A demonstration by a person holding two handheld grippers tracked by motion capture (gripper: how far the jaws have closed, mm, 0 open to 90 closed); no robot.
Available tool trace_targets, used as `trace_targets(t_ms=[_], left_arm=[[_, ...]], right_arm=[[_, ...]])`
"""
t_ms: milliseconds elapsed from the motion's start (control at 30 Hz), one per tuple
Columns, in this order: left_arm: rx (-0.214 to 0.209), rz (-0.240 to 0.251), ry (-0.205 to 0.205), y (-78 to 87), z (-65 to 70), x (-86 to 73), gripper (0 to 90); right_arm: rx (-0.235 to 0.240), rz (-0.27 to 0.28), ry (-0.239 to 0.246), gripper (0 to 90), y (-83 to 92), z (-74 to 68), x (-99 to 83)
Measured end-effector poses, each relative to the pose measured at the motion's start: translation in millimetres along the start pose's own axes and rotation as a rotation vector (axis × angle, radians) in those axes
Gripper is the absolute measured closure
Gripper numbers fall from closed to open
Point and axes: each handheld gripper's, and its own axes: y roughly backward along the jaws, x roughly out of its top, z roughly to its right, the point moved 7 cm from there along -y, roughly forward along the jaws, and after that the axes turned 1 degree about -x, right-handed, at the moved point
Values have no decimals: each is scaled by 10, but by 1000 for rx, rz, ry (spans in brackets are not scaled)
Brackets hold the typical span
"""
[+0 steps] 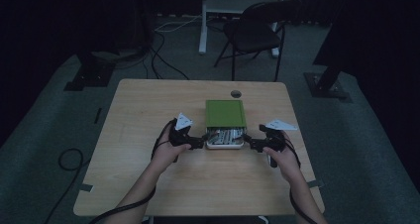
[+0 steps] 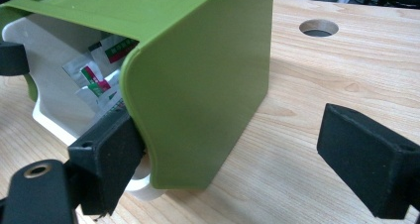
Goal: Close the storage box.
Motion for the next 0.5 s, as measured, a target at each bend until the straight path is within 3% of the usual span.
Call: trace_targets(t_ms=[67,500], left_arm=[[-5,2,-13,8,46,6,78],[8,15,-1,119,56,-5,78]], right_arm=[[8,12,-33,112,5,-9,-8],[21,49,-10,112,66,-89,16]])
